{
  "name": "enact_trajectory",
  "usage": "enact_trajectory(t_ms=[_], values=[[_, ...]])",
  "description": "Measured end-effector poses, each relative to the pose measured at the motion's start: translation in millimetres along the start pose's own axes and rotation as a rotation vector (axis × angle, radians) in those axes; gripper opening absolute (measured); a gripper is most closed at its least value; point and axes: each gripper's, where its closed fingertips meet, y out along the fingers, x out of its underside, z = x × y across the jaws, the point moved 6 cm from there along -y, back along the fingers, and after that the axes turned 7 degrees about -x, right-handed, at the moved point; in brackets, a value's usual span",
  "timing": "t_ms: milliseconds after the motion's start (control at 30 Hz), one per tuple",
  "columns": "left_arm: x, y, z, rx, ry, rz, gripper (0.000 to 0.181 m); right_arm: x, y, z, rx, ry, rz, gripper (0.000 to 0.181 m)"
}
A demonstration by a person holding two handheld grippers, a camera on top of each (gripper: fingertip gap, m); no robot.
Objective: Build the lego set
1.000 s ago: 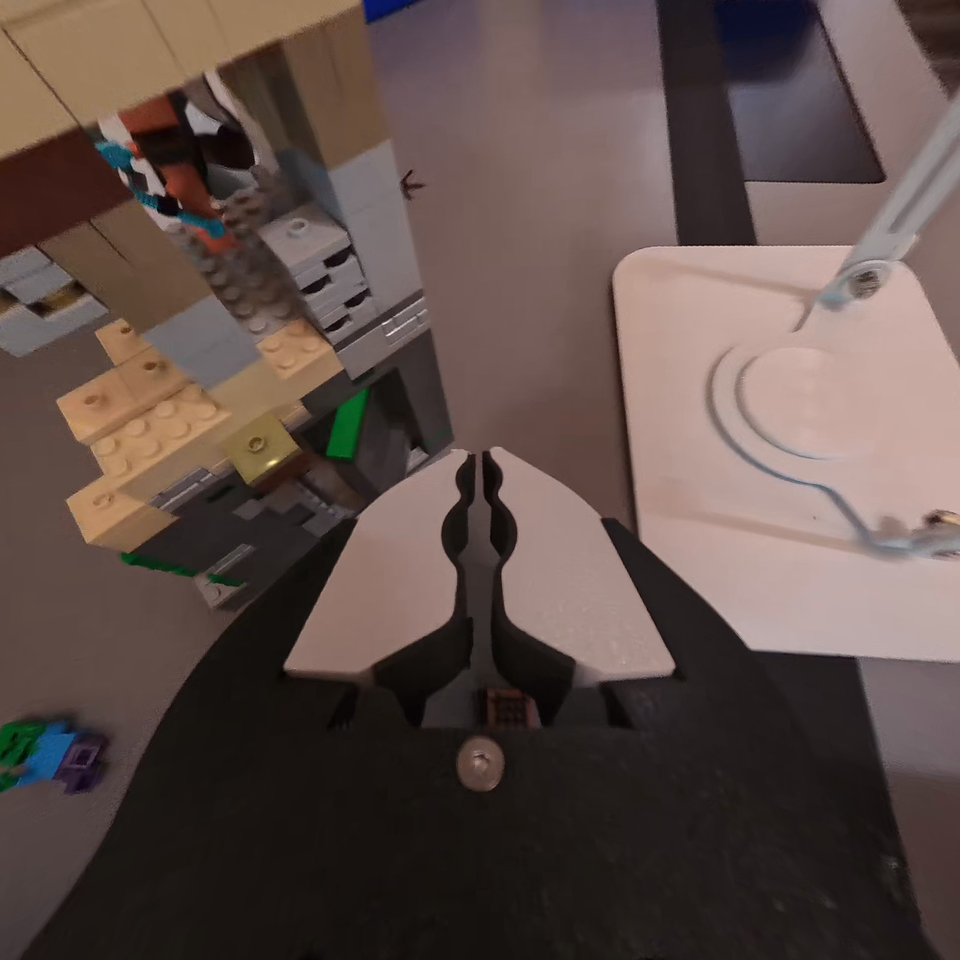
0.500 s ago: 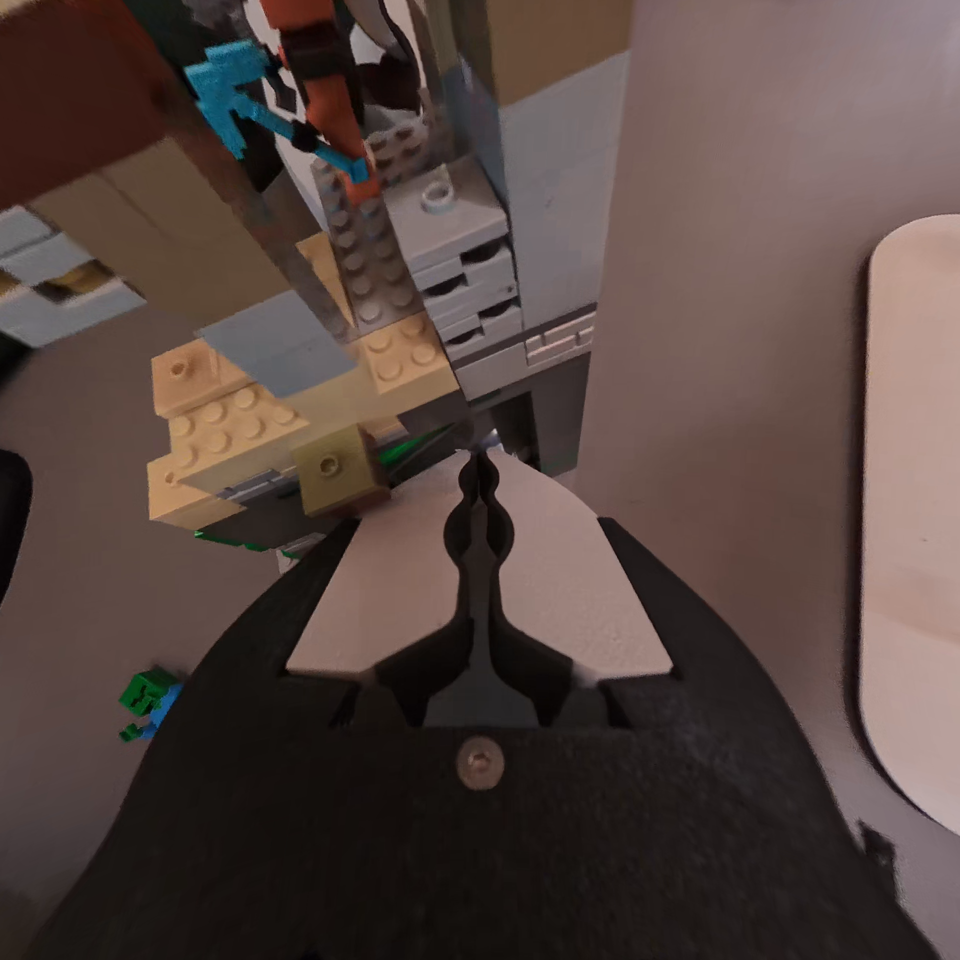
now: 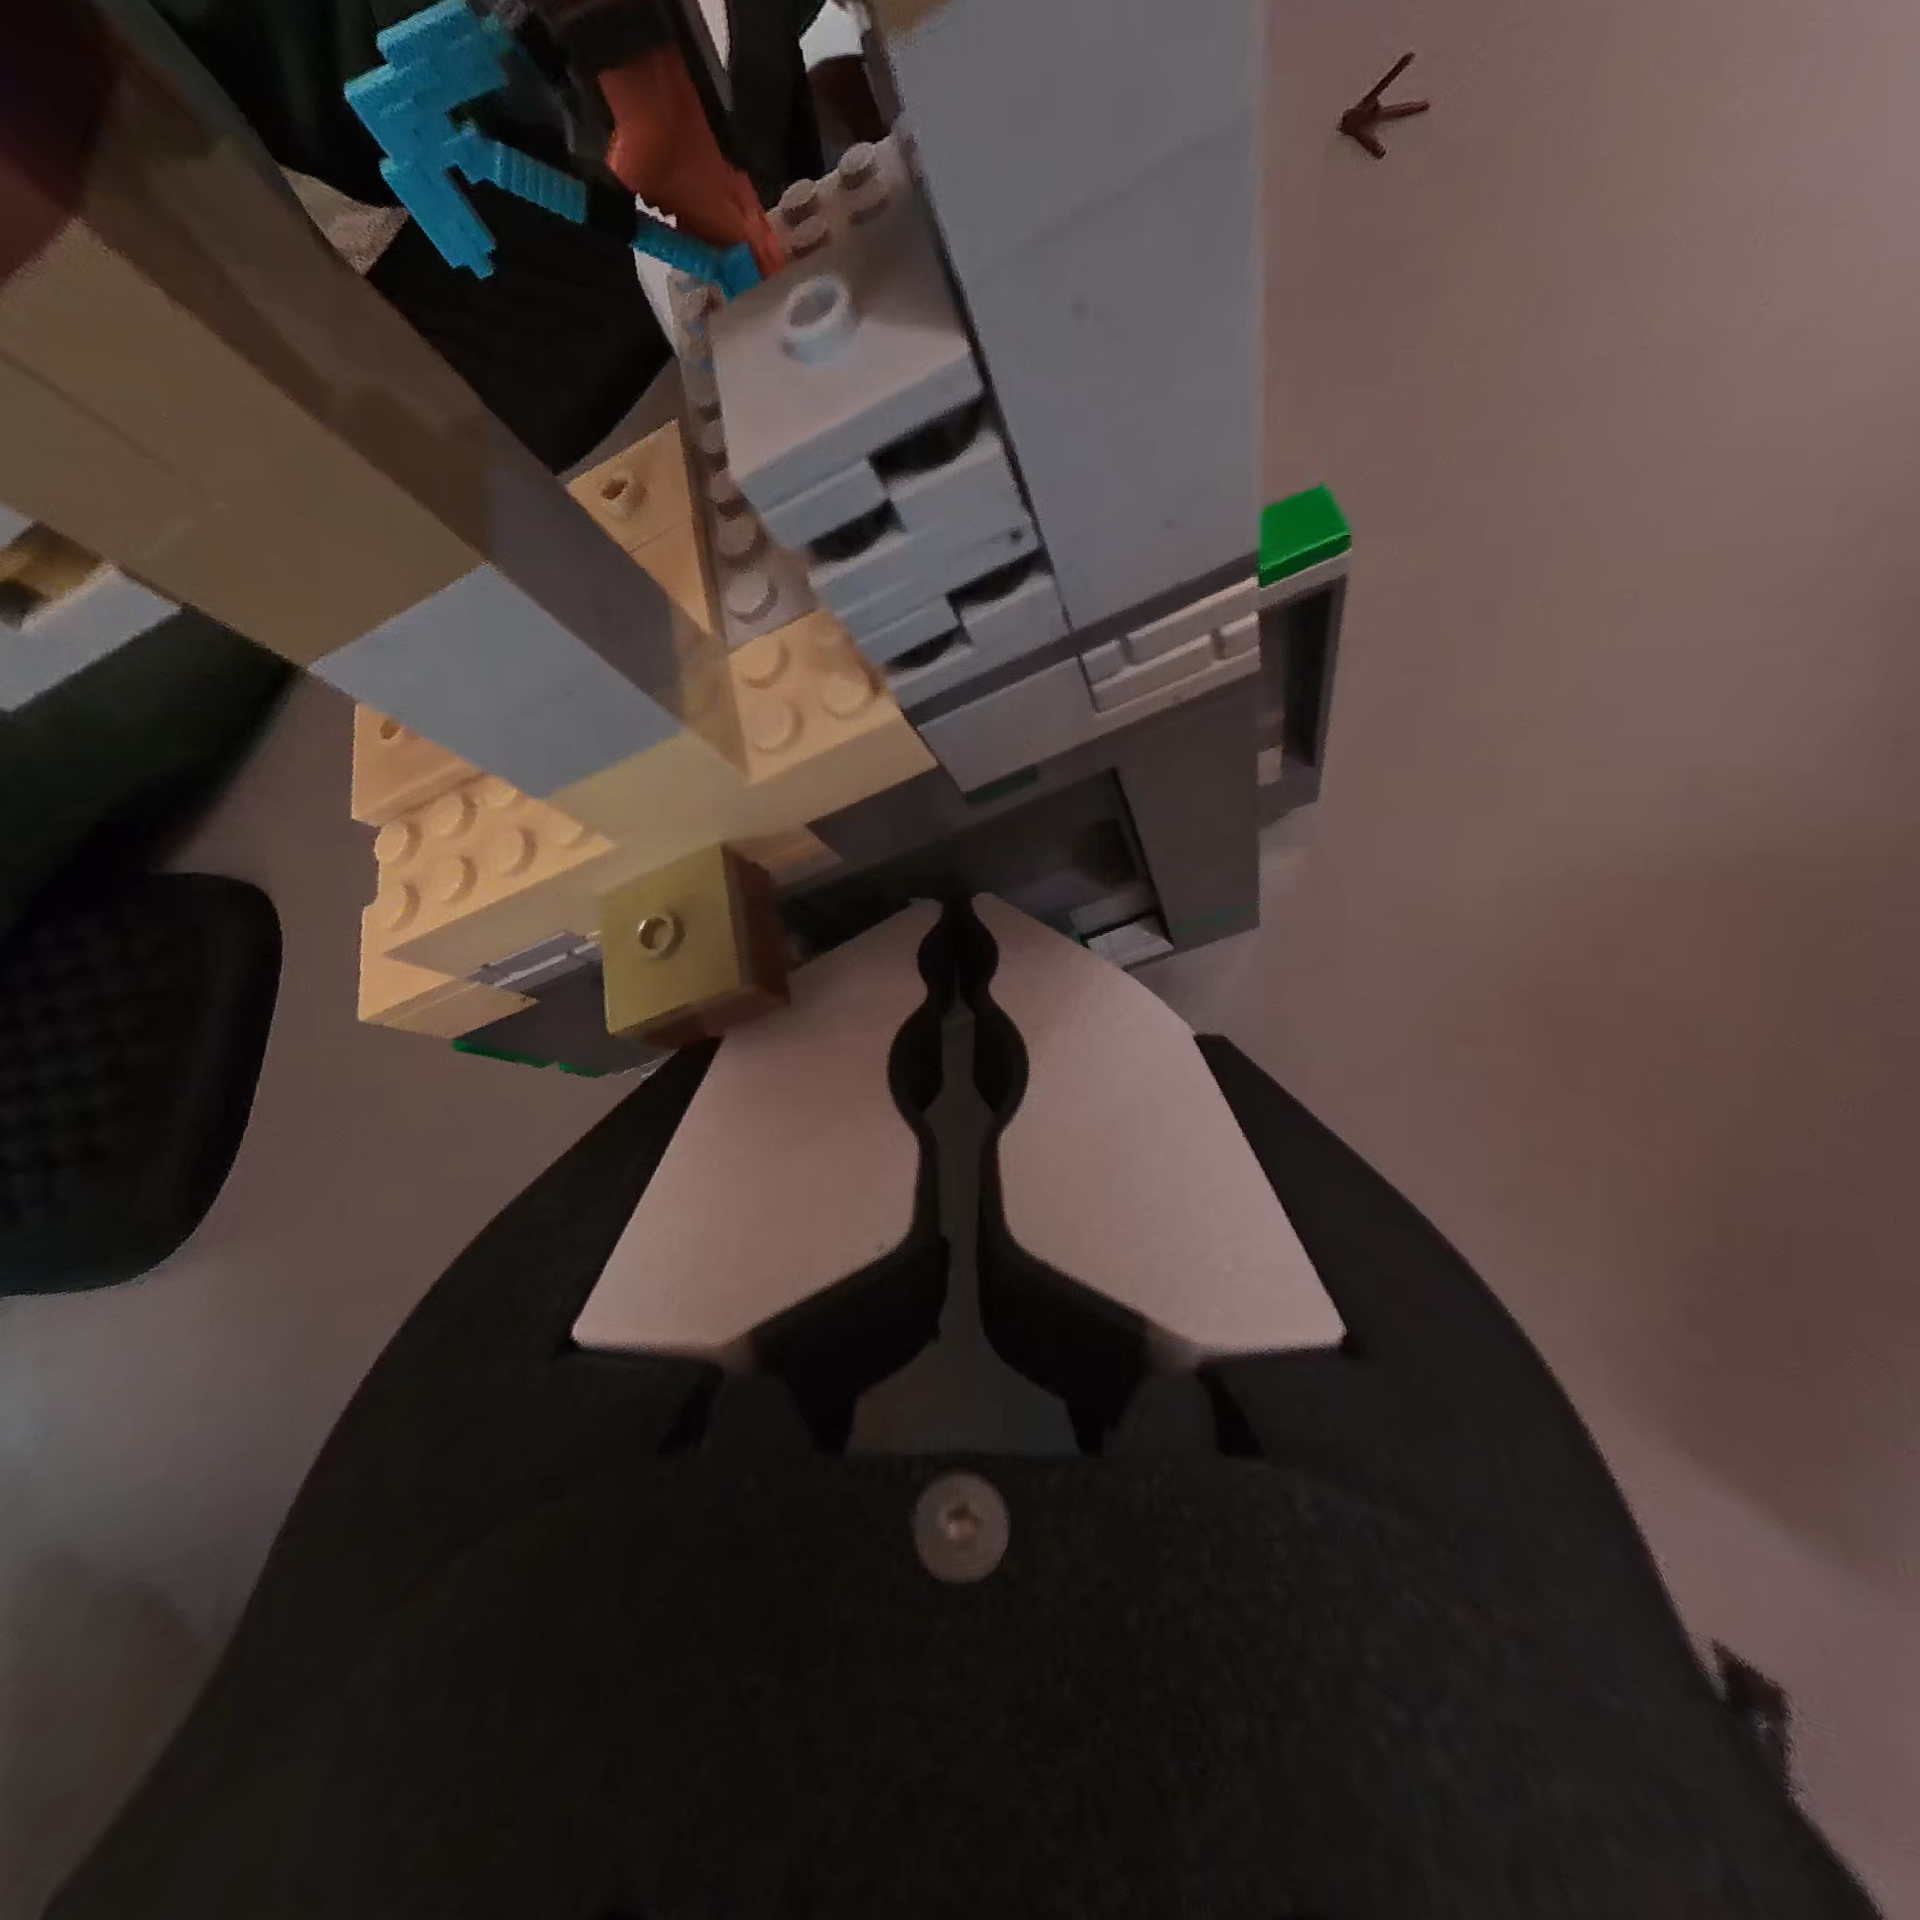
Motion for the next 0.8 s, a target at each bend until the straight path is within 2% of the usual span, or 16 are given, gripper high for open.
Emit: enact_trajectory(t_ms=[233, 367, 467, 500, 600, 667, 733, 800], values=[[-0.2, -0.2, 1.9, 0.001, 0.009, -0.008, 0.035, 0.7, -1.3, -4.2, 0.047, 0.022, 0.012, 0.0], [2.8, -0.4, 1.9, 0.003, -0.008, -0.005, 0.034, 4.1, -26.6, -18.5, 0.224, 0.047, -0.001, 0.0], [4.4, -1.9, 2.6, -0.002, 0.008, -0.008, 0.034, 8.6, -35.5, -55.2, 0.365, 0.071, 0.022, 0.022], [4.2, -2.5, 2.7, 0.0, 0.005, -0.006, 0.034, 12.3, -32.6, -68.6, 0.422, 0.078, 0.016, 0.032], [4.6, -3.5, 2.5, -0.002, 0.013, -0.011, 0.034, 20.7, -4.4, -100.4, 0.602, 0.109, 0.01, 0.042], [4.4, -3.1, 2.6, -0.002, 0.016, -0.013, 0.034, 20.1, 18.8, -107.9, 0.768, 0.182, 0.021, 0.043], [3.6, -2.3, 3.3, -0.002, 0.019, -0.015, 0.034, 14.6, 35.7, -108.3, 0.898, 0.259, 0.082, 0.042], [3.8, -2.1, 2.2, -0.022, 0.021, -0.027, 0.035, 13.6, 34.8, -103.4, 1.036, 0.261, 0.061, 0.022]])
